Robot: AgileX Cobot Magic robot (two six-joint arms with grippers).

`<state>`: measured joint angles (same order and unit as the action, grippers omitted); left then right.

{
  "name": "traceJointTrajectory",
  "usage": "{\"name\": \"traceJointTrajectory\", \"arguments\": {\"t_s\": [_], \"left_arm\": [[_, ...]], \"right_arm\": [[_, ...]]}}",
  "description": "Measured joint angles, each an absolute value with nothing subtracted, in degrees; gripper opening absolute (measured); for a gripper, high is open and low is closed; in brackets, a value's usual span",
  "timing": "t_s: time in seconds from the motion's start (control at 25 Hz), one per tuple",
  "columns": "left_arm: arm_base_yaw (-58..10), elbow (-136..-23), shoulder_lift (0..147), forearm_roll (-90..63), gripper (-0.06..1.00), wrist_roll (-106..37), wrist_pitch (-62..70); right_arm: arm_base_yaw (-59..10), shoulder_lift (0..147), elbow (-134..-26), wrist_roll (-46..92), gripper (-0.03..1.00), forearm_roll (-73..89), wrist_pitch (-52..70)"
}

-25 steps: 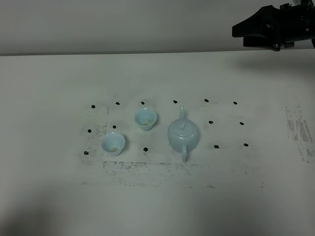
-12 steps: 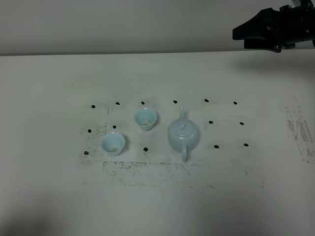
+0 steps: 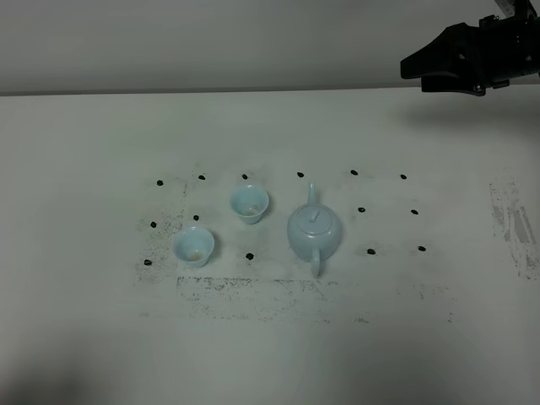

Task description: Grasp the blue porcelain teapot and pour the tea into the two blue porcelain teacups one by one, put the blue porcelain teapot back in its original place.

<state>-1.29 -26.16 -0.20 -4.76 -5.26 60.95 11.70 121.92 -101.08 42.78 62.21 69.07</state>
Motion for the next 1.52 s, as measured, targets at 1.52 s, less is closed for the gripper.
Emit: {"name": "traceJointTrajectory", "arguments": {"t_s": [1.52], "left_arm": [[-1.29, -26.16, -0.2, -4.76, 0.73, -5.26, 60.95]], "right_arm": [[-30.14, 93.59, -69.71, -16.09, 0.58, -6.17, 53.45]]}}
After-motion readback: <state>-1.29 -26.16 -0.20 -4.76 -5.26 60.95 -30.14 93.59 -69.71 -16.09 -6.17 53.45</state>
